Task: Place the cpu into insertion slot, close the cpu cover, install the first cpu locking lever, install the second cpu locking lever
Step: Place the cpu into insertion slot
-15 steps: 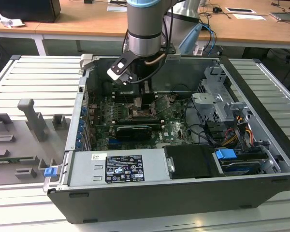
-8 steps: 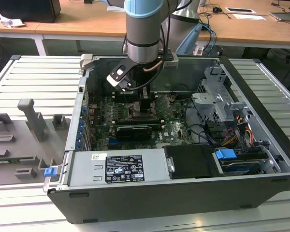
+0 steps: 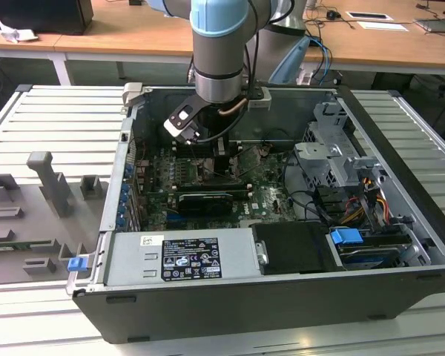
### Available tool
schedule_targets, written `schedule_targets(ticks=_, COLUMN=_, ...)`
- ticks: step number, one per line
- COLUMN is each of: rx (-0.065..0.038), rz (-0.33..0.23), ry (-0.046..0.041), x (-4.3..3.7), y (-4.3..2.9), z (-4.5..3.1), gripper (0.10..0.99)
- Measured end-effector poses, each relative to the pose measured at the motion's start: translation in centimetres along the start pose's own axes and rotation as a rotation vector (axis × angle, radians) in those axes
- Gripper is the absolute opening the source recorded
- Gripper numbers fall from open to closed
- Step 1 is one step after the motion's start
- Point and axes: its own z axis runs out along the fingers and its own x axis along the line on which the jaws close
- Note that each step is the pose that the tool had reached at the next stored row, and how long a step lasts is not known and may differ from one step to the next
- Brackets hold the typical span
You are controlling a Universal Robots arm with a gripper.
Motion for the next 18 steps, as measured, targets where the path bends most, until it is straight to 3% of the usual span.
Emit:
schedule_targets(ticks=13, rx=0.0, rz=0.007, ry=-0.0007, x=-0.01, y=-0.04, z=0.5, gripper=0.533)
schedule_targets(ticks=14, rx=0.0, rz=0.007, ry=-0.0007, x=-0.01, y=-0.04, z=0.5, gripper=0.608)
schedule_targets(ticks=18, rx=0.0, rz=0.007, ry=-0.0007, x=-0.01, y=-0.02, z=0.23, gripper=0.608)
